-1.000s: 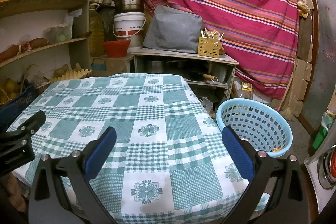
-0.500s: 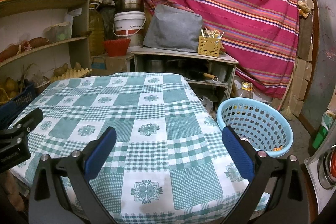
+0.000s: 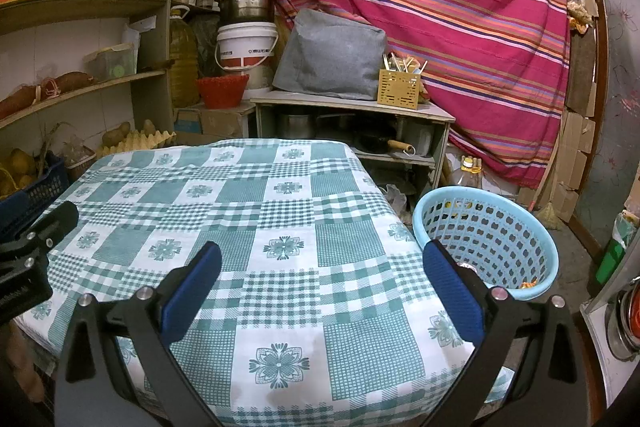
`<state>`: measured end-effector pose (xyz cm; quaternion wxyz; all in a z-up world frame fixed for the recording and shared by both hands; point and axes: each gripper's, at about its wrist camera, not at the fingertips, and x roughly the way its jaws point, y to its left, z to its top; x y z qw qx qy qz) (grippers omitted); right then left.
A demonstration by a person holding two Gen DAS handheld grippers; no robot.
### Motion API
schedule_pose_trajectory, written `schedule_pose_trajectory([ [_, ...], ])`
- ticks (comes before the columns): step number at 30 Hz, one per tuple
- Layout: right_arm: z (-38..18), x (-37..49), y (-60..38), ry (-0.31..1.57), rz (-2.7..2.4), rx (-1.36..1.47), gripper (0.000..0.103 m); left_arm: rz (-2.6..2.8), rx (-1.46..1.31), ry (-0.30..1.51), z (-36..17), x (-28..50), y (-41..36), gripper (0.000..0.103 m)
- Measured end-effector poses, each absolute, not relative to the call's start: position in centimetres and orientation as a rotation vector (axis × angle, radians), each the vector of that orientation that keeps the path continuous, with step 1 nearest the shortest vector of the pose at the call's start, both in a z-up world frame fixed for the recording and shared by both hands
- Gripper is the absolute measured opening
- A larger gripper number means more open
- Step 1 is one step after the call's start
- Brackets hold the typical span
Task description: Collect trash
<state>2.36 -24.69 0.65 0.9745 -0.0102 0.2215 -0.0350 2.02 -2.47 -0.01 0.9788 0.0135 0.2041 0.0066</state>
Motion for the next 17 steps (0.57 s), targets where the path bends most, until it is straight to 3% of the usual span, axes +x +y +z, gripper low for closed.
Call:
schedule_pose_trajectory([
  [17,0.63,2.41,-24.88,0.447,-0.071,-0.023,0.098,0.011,0.033,0.409,0.36,1.89,-2.69,0.098],
])
